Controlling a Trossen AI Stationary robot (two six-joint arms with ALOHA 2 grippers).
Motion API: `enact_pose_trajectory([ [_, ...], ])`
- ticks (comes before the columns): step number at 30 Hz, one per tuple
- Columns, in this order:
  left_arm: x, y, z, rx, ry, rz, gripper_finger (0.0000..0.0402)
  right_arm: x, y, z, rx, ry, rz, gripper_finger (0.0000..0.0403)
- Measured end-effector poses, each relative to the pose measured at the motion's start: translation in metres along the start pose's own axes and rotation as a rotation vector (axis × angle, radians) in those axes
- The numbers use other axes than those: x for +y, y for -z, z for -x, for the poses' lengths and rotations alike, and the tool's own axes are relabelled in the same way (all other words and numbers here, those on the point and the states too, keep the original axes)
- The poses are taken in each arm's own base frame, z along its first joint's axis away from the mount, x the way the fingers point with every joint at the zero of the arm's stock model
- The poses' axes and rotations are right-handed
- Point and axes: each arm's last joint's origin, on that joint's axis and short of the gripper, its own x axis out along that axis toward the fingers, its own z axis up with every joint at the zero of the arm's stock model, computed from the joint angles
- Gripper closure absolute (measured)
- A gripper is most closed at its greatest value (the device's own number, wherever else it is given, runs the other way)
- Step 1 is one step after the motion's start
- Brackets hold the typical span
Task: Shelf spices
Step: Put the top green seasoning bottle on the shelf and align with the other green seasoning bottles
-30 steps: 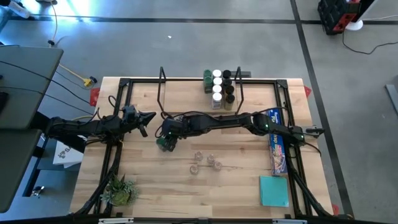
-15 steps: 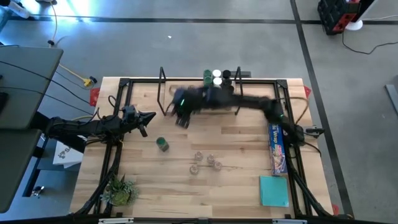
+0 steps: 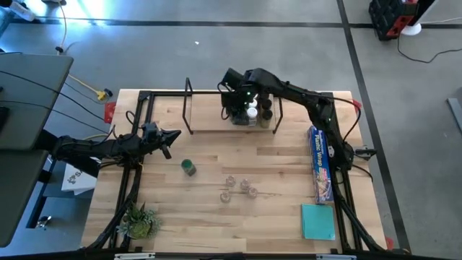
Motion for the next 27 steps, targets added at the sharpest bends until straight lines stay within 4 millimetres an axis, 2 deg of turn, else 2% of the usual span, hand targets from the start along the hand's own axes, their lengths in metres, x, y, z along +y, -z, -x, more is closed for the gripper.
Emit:
enact_pose_trajectory([
  [5,0.000,0.000,0.000,0.000,0.000,0.000,0.0396,-0.013,0.015,-0.012,0.039,-0.004,-0.002,0.0210],
  [11,0.000,0.000,0.000,0.000,-0.001,0.000,0.0396,-0.025,0.021,-0.011,0.034,0.020,-0.031,0.0210],
  [16,0.000,0.000,0.000,0.000,-0.001,0.000,0.0396,-0.034,0.025,-0.009,0.064,0.101,-0.042,0.0157],
  [19,0.000,0.000,0.000,0.000,-0.001,0.000,0.0396,-0.037,0.027,-0.009,0.076,0.120,-0.048,0.0144],
  [27,0.000,0.000,0.000,0.000,-0.001,0.000,0.0396,-0.034,0.026,-0.006,0.093,0.135,-0.044,0.0144],
])
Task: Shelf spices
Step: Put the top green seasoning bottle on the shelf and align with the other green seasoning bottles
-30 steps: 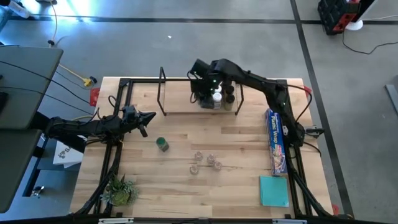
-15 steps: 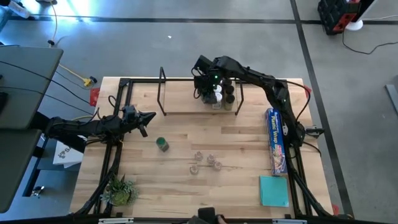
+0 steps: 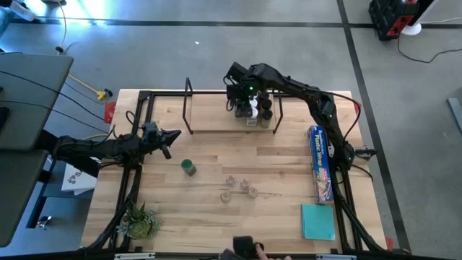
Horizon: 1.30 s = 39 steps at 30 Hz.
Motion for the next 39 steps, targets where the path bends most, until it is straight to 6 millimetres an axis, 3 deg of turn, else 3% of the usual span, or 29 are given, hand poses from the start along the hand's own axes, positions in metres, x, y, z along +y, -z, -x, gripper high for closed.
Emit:
enact_pose_trajectory([
  [11,0.000,0.000,0.000,0.000,0.000,0.000,0.0396,0.012,-0.020,0.037,-0.095,0.033,0.021,0.0144],
  [14,0.000,0.000,0.000,0.000,0.000,0.000,0.0396,0.016,-0.028,0.041,-0.174,0.010,-0.014,0.0160],
  [17,0.000,0.000,0.000,0.000,0.000,0.000,0.0396,0.019,-0.035,0.033,-0.212,0.008,-0.068,0.0199],
  [23,0.000,0.000,0.000,0.000,0.000,0.000,0.0396,0.015,-0.036,0.003,-0.137,0.060,-0.181,0.0315],
  [28,0.000,0.000,0.000,0.000,0.000,0.000,0.0396,0.013,-0.033,-0.005,-0.077,0.119,-0.200,0.0386],
  [39,0.000,0.000,0.000,0.000,0.000,0.000,0.0396,0.013,-0.019,-0.005,0.042,0.080,-0.216,0.0400],
])
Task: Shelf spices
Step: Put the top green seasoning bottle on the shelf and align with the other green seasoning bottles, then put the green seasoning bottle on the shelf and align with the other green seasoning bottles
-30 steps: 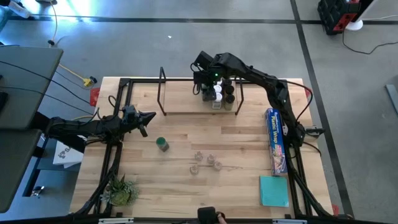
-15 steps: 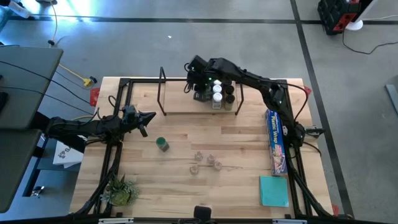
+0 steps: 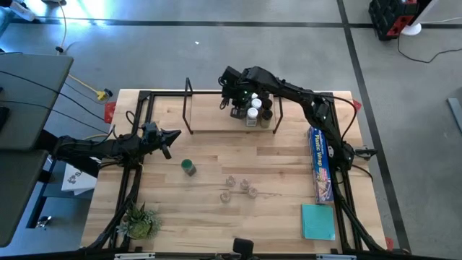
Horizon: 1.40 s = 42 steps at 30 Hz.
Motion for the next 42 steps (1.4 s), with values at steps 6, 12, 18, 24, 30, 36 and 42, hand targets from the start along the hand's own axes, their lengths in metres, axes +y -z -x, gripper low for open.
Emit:
enact_pose_trajectory([
  [6,0.000,0.000,0.000,0.000,0.000,0.000,0.0396,0.004,-0.011,0.014,-0.128,0.023,-0.035,0.0400],
  [12,0.000,0.000,0.000,0.000,0.000,0.000,0.0396,0.021,-0.024,0.026,-0.254,-0.058,-0.042,0.0400],
  [18,0.000,0.000,0.000,0.000,0.000,0.000,0.0396,0.073,-0.038,0.034,-0.366,-0.347,0.062,0.0399],
  [24,0.000,0.000,0.000,0.000,0.000,0.000,0.0396,0.146,-0.053,0.048,-0.475,-0.444,0.170,0.0346],
  [30,0.000,0.000,0.000,0.000,0.000,0.000,0.0396,0.212,-0.067,0.045,-0.619,-0.518,0.215,0.0234],
  [36,0.000,0.000,0.000,0.000,0.000,0.000,0.0396,0.241,-0.075,0.004,-0.604,-0.346,-0.022,0.0123],
  [42,0.000,0.000,0.000,0.000,0.000,0.000,0.0396,0.258,-0.074,-0.021,-0.571,-0.226,-0.232,0.0073],
])
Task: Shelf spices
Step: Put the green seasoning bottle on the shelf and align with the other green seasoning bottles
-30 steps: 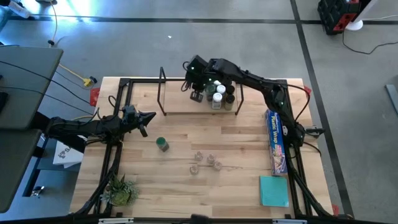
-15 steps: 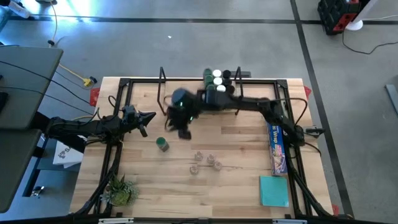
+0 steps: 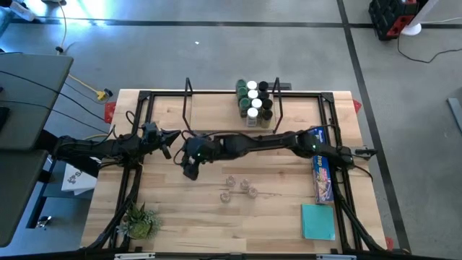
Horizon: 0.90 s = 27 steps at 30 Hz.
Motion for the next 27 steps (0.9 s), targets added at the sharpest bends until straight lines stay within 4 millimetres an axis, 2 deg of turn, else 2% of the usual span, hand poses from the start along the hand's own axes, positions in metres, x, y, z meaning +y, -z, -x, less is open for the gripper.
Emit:
enact_pose_trajectory([
  [7,0.000,0.000,0.000,0.000,0.000,0.000,0.0396,0.012,0.022,-0.026,-0.027,0.095,-0.049,0.0071],
  [10,0.000,0.000,0.000,0.000,0.000,0.000,0.0396,0.013,0.032,-0.031,-0.014,0.172,-0.046,0.0071],
  [15,0.000,0.000,0.000,0.000,0.000,0.000,0.0396,0.012,0.036,-0.036,-0.012,0.184,-0.111,0.0077],
  [23,0.000,0.000,0.000,0.000,0.000,0.000,0.0396,0.010,0.040,-0.036,0.013,0.216,-0.189,0.0149],
  [27,0.000,0.000,0.000,0.000,0.000,0.000,0.0396,0.010,0.032,-0.028,0.018,0.220,-0.189,0.0180],
])
